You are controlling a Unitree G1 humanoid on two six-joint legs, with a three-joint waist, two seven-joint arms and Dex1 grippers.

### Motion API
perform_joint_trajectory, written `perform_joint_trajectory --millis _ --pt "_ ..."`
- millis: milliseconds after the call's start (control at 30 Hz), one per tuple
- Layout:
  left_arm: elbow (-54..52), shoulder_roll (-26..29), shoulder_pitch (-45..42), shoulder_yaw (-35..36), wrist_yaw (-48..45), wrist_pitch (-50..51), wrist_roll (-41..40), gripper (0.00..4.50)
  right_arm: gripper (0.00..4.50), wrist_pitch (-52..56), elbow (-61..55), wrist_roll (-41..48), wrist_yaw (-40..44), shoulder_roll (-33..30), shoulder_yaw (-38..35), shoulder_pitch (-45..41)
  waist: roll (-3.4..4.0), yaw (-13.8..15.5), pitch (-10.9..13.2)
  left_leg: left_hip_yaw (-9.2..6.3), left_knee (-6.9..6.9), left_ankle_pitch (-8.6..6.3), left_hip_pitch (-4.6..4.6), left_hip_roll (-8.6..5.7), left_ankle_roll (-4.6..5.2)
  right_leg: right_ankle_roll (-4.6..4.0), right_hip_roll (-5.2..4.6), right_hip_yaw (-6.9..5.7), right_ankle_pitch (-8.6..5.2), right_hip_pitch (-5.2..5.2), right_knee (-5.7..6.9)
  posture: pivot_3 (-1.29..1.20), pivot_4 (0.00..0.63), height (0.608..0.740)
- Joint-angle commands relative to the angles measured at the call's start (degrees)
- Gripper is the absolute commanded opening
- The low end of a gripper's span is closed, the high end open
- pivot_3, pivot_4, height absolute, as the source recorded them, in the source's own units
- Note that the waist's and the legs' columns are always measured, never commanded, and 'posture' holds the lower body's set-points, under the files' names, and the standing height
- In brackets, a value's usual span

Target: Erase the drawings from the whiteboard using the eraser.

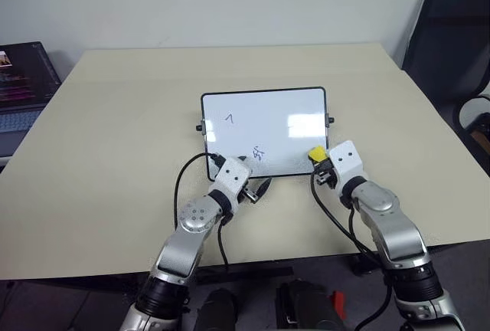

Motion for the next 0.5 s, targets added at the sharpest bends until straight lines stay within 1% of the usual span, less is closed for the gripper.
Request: perform_joint_trajectory --millis 33,167,333,500 --pt "-3.4 -1.2 0.7 2.8 5.5 -0.5 2.2 4.50 1.25 -3.7 -0.1 1.1 -0.4 1.4 -1.1 -3.3 0.00 0.0 0.0 -0.01 0.00 0.00 -0.01 -0.01 0.00 0.00 0.00 -0.01 0.00 0.00 0.00 0.00 0.150 0.740" --pt "-2.8 -1.6 1.1 3.4 6.6 0.7 2.3 4.50 1.25 -5.4 2.0 1.3 0.2 2.5 -0.6 -5.7 0.00 0.2 0.0 -0.05 -0.02 0.00 -0.04 -0.01 0.00 0.00 0.00 -0.04 0.00 0.00 -0.03 0.00 0.150 0.740" --pt "-2.6 -2.0 1.9 3.1 6.1 1.2 1.9 4.50 1.25 -8.0 6.2 1.7 1.1 4.9 1.1 -11.8 0.00 0.0 0.0 -0.01 -0.02 0.00 -0.06 -0.02 -0.01 0.00 0.00 -0.01 0.01 -0.01 -0.05 0.00 0.150 0.740" --pt "-2.7 -2.6 2.6 2.9 6.2 1.1 1.8 4.50 1.25 -9.9 8.9 1.8 1.6 6.6 1.7 -15.2 0.00 0.1 0.0 -0.08 -0.02 0.00 -0.05 0.00 0.00 -0.01 0.00 -0.07 0.01 -0.01 -0.01 0.00 0.150 0.740"
